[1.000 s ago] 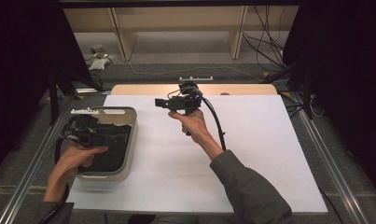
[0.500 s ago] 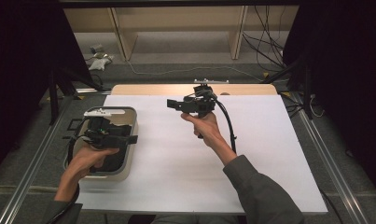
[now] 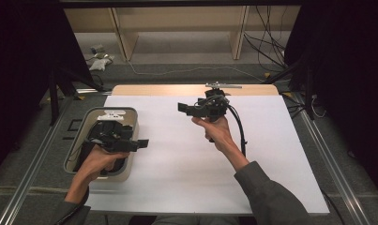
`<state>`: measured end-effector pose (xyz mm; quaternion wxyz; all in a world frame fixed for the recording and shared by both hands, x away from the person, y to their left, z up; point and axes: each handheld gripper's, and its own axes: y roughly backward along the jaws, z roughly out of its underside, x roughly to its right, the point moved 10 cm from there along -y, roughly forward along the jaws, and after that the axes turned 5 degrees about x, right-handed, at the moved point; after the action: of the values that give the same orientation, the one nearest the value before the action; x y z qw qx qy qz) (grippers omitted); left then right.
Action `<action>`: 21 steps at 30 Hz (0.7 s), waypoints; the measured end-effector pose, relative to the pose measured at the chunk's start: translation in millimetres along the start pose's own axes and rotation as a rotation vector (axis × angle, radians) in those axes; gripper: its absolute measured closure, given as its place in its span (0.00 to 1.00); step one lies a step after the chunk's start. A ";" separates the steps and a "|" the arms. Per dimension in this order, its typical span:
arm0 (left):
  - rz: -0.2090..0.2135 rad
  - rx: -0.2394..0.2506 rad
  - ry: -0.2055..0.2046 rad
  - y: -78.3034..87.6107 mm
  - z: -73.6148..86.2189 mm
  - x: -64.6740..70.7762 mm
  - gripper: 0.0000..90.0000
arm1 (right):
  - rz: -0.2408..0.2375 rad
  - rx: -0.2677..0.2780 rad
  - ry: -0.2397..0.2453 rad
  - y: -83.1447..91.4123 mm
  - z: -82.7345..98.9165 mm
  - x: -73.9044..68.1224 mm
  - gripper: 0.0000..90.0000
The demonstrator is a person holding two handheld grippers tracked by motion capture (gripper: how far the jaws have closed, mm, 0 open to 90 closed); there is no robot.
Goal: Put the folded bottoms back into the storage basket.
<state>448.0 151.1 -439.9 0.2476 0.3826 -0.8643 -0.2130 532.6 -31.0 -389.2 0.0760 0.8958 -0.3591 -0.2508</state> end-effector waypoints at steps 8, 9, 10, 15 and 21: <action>0.014 0.023 -0.017 -3.0 -2.4 8.6 0.17 | 0.029 0.001 0.086 13.3 4.5 -1.2 0.05; 0.014 0.025 -0.020 -3.6 -2.6 9.4 0.17 | 0.029 0.005 0.094 15.1 4.8 -1.2 0.05; 0.017 0.026 -0.020 -4.3 -2.3 10.6 0.17 | 0.030 0.007 0.098 17.0 5.3 -1.2 0.05; 0.023 0.033 -0.032 -7.8 -1.7 15.6 0.17 | 0.046 0.016 0.136 26.4 8.8 0.0 0.05; 0.039 0.044 -0.045 -11.0 -1.5 22.9 0.17 | 0.045 0.030 0.133 38.1 13.1 3.2 0.05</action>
<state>441.6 126.4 -438.8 0.2237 0.3659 -0.8815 -0.1974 504.8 -60.5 -389.7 0.0920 0.9032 -0.3768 -0.1836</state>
